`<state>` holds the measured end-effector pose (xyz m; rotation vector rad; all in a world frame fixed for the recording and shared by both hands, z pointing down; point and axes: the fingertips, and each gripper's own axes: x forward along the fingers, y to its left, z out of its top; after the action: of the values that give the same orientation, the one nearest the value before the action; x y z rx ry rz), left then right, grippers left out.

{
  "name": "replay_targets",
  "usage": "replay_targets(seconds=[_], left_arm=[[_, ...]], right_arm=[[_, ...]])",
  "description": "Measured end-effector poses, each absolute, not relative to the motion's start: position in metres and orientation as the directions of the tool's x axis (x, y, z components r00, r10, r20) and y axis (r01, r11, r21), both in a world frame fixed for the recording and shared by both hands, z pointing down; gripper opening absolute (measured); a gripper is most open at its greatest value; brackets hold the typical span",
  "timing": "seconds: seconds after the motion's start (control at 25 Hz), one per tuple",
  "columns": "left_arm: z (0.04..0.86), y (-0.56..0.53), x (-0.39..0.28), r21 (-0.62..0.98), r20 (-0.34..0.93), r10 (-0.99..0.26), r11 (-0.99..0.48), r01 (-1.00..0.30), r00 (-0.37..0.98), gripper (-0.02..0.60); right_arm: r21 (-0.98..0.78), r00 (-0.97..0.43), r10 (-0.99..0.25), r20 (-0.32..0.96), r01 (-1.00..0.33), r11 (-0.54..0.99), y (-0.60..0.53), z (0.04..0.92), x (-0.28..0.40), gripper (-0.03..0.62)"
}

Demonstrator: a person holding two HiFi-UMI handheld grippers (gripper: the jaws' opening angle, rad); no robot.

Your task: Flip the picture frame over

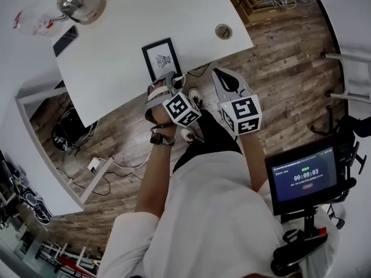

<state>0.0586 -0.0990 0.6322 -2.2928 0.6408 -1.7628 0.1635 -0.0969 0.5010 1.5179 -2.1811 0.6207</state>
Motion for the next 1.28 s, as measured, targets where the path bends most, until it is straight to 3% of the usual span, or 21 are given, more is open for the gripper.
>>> replay_targets(seconds=[0.32, 0.44, 0.64, 1.28], left_arm=[[0.637, -0.107, 0.058, -0.468, 0.844, -0.509, -0.853, -0.230, 0.168, 0.155], [0.634, -0.110, 0.057, -0.490, 0.828, -0.534, -0.837, -0.243, 0.171, 0.120], [0.633, -0.109, 0.058, -0.486, 0.828, -0.531, -0.840, -0.241, 0.181, 0.113], [0.598, -0.128, 0.077, -0.437, 0.762, -0.562, -0.813, -0.385, 0.322, 0.087]], right_arm=[[-0.124, -0.307, -0.757, 0.577, -0.949, 0.290, -0.094, 0.506, 0.168, 0.003], [-0.123, -0.307, -0.755, 0.579, -0.949, 0.290, -0.094, 0.507, 0.168, 0.003], [-0.113, -0.300, -0.757, 0.581, -0.950, 0.290, -0.094, 0.506, 0.169, 0.003], [-0.102, -0.300, -0.775, 0.557, -0.950, 0.294, -0.111, 0.496, 0.170, 0.003]])
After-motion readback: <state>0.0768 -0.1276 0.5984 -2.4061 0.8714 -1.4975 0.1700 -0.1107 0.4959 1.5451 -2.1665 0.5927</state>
